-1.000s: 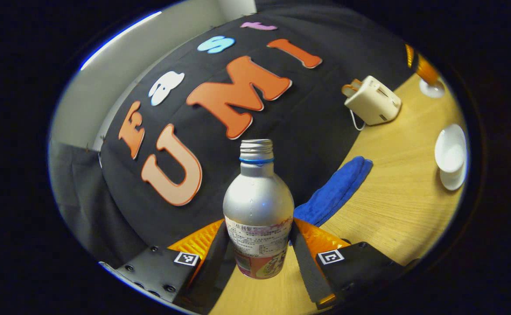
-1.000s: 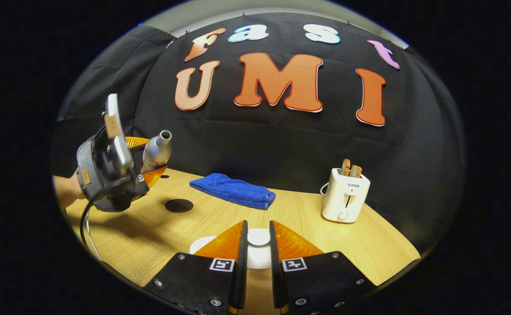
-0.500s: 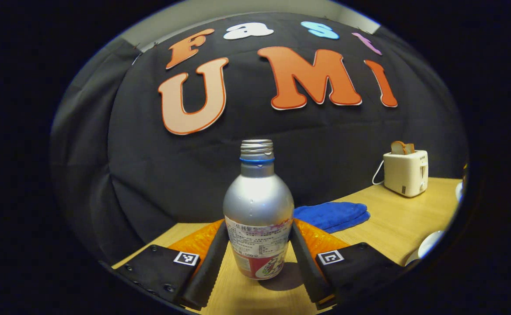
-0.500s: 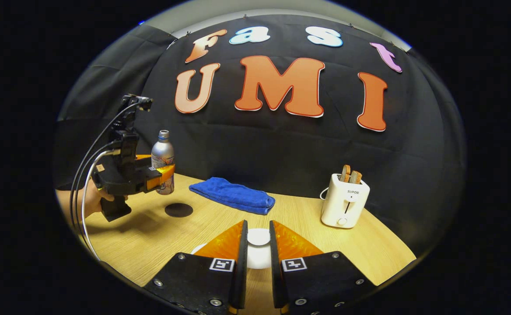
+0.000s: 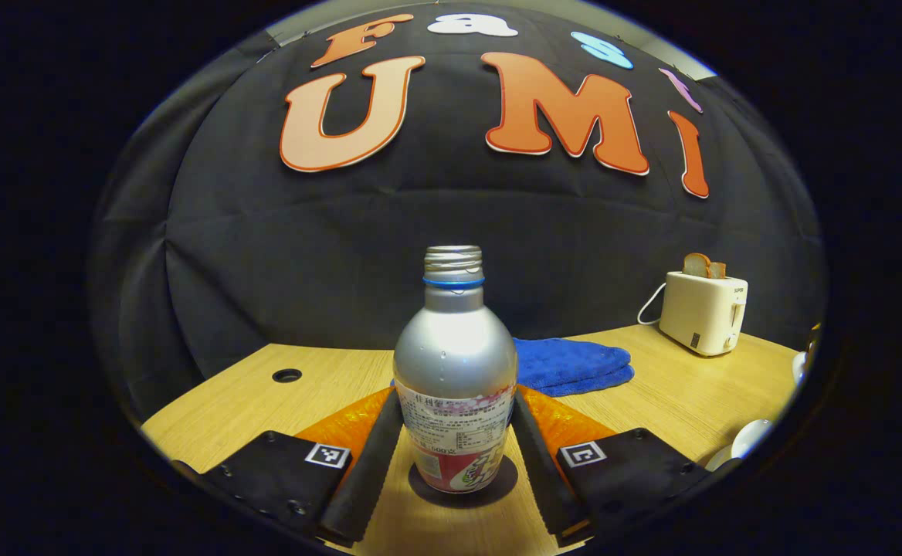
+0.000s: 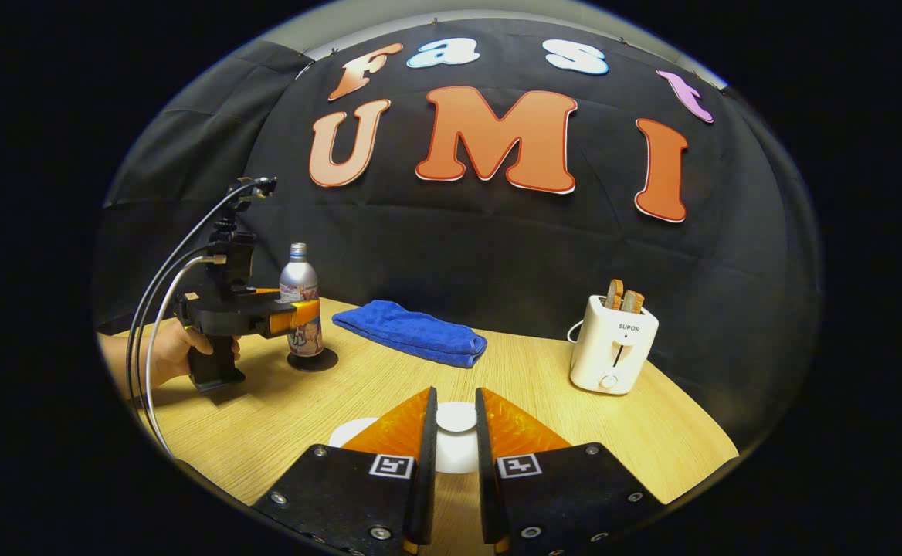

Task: Open the teacup lid with one hand, grasp the water bottle and pour water into the teacup with the other hand; after pouring, place the water bottle on the coaster and then close the teacup lid.

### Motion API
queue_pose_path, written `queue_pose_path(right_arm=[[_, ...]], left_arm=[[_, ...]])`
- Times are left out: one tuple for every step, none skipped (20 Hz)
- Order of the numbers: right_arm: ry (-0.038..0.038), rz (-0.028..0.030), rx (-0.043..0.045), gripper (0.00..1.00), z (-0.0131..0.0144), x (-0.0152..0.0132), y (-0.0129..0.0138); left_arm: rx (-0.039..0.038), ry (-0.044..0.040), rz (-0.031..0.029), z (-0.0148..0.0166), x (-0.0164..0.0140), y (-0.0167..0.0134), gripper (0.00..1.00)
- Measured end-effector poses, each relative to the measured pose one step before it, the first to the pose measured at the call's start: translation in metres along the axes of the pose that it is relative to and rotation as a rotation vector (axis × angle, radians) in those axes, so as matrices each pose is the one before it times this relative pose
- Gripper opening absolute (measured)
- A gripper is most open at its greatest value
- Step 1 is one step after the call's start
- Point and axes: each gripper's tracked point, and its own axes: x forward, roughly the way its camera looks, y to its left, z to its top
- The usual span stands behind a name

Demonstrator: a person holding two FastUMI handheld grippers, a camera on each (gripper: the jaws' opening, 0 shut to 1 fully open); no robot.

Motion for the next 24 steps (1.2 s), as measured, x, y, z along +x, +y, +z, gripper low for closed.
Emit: queue_pose_path(right_arm=[[0.00047, -0.00220, 0.00137, 0.25, -0.00029, 0.00055, -0.00106], [0.00252, 0.00122, 0.00147, 0.25, -0.00170, 0.00051, -0.00078], [0.00259, -0.00090, 0.00252, 0.25, -0.00077, 0.00120, -0.00076], [0.00398, -0.00109, 0.00216, 0.25, -0.00155, 0.00106, -0.00102], [0.00358, 0.00081, 0.00318, 0.25, -0.00165, 0.00070, -0.00068], [0.00118, -0.00130, 0.00468, 0.25, 0.00020, 0.00051, -0.00035], [0.00162, 0.00483, 0.00340, 0.25, -0.00053, 0.00048, 0.00144], [-0.00052, 0.00165, 0.00193, 0.25, 0.00059, 0.00019, 0.00084], [-0.00115, 0.00421, 0.00002, 0.25, 0.00037, -0.00010, 0.00166], [-0.00099, 0.00277, 0.00067, 0.25, 0.00029, -0.00019, 0.00169], [-0.00018, 0.00444, 0.00121, 0.25, 0.00014, -0.00008, 0.00137], [-0.00119, 0.00509, 0.00092, 0.25, -0.00010, 0.00022, 0.00288], [-0.00147, 0.00240, 0.00022, 0.25, 0.00071, -0.00118, 0.00151], [-0.00152, 0.00443, -0.00089, 0.25, 0.00088, -0.00077, 0.00223], [-0.00131, 0.00113, 0.00045, 0.25, 0.00066, -0.00029, 0.00144], [-0.00197, 0.00655, 0.00183, 0.25, 0.00077, -0.00133, 0.00292], [-0.00249, 0.00570, 0.00358, 0.25, 0.00079, -0.00097, 0.00167], [-0.00035, 0.00737, 0.00237, 0.25, -0.00047, -0.00042, 0.00268], [0.00044, 0.00653, 0.00039, 0.25, -0.00019, 0.00008, 0.00338], [0.00214, 0.00763, -0.00180, 0.25, -0.00077, 0.00120, 0.00316], [0.00267, 0.00884, -0.00238, 0.25, -0.00193, 0.00144, 0.00383], [0.00164, 0.00918, 0.00190, 0.25, -0.00230, 0.00165, 0.00419], [0.00636, 0.01500, 0.00616, 0.25, -0.00267, 0.00078, 0.00531], [0.00461, 0.01360, 0.00805, 0.25, -0.00337, 0.00155, 0.00537]], left_arm=[[0.00776, 0.01993, 0.00845, -0.00610, 0.00255, 0.00140, 0.80], [0.00128, 0.01637, -0.00882, -0.00509, 0.00097, -0.00293, 0.84], [0.00190, -0.01165, 0.00023, 0.00382, 0.00233, 0.00122, 0.84], [-0.00382, -0.00332, -0.00131, -0.00090, 0.00154, -0.00137, 0.81], [0.00305, 0.00654, 0.00118, -0.00160, -0.00034, -0.00011, 0.84], [-0.00249, -0.00390, -0.00090, 0.00182, -0.00009, 0.00019, 0.82], [-0.00045, 0.00062, -0.00313, -0.00001, -0.00045, -0.00070, 0.83], [0.00304, 0.00296, -0.00492, -0.00103, 0.00091, -0.00048, 0.84], [-0.00220, 0.00274, -0.00972, 0.00023, -0.00146, -0.00147, 0.84], [0.00409, 0.00769, 0.00161, -0.00188, -0.00080, 0.00062, 0.90], [-0.00040, -0.00152, 0.00278, 0.00058, -0.00126, 0.00175, 0.94], [-0.00509, -0.00647, 0.00154, 0.00245, -0.00234, 0.00105, 1.00], [-0.00427, -0.00342, -0.00255, 0.00233, -0.00261, 0.00082, 1.00], [-0.00599, -0.00182, -0.00428, 0.00005, -0.00275, -0.00139, 1.00], [-0.00191, 0.00184, -0.00109, 0.00010, -0.00296, 0.00005, 1.00], [0.00445, -0.00167, -0.00371, 0.00031, -0.00287, -0.00068, 1.00], [0.00609, -0.00205, -0.00029, 0.00007, -0.00498, 0.00001, 1.00], [0.00657, 0.00403, -0.01144, -0.00251, -0.00454, -0.00253, 1.00], [0.01278, 0.00837, -0.00952, -0.00241, -0.00580, -0.00231, 1.00], [0.01359, 0.00608, -0.01030, -0.00363, -0.00542, -0.00174, 1.00], [0.01103, 0.00251, -0.00590, -0.00198, -0.00674, -0.00117, 1.00], [0.00758, 0.00046, -0.00729, -0.00259, -0.00602, -0.00225, 1.00], [0.00285, -0.00062, -0.00596, -0.00116, -0.00697, -0.00171, 1.00], [0.00583, 0.00369, -0.00635, -0.00142, -0.00565, -0.00198, 1.00]])
